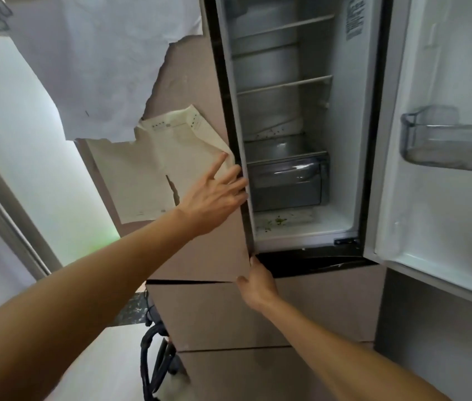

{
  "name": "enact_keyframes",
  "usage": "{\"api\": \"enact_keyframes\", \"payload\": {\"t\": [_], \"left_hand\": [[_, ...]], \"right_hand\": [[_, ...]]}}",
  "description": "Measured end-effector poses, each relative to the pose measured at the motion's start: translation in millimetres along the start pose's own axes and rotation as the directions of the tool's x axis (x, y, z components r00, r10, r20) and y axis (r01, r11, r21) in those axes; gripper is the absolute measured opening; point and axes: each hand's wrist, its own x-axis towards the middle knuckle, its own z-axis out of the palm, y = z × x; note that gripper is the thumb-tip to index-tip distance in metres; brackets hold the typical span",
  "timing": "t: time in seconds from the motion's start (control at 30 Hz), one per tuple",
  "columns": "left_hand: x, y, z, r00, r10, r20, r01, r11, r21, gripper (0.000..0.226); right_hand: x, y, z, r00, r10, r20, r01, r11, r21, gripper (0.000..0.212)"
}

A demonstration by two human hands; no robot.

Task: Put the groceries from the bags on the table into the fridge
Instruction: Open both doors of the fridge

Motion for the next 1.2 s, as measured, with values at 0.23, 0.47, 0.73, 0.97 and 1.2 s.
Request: {"api": "enact_keyframes", "payload": {"t": [0.23, 0.47, 0.73, 0.97, 1.2], "left_hand": [[-66, 3, -21, 0.982, 0.036, -0.186, -0.048, 0.997, -0.061, 0.034], [-172, 15, -56, 0.960, -0.184, -0.212, 0.139, 0.968, -0.209, 0.028], [-250, 20, -72, 0.706, -0.696, -0.131, 0.571, 0.669, -0.475, 0.042], [-302, 5, -61, 0.585, -0.808, 0.068, 0.705, 0.465, -0.536, 0.055], [-314, -17, -53, 0.369, -0.841, 0.395, 0.772, 0.040, -0.635, 0.095]], "right_hand": [[-47, 27, -2, 0.983, -0.144, -0.110, 0.155, 0.982, 0.103, 0.040], [-59, 4, -1, 0.956, -0.194, -0.221, 0.254, 0.924, 0.287, 0.061], [-108, -27, 43, 0.943, -0.306, -0.134, 0.332, 0.898, 0.287, 0.086], [-126, -64, 81, 0.952, -0.250, -0.176, 0.296, 0.895, 0.334, 0.085], [-128, -93, 124, 0.882, -0.468, -0.061, 0.446, 0.869, -0.216, 0.052]]}}
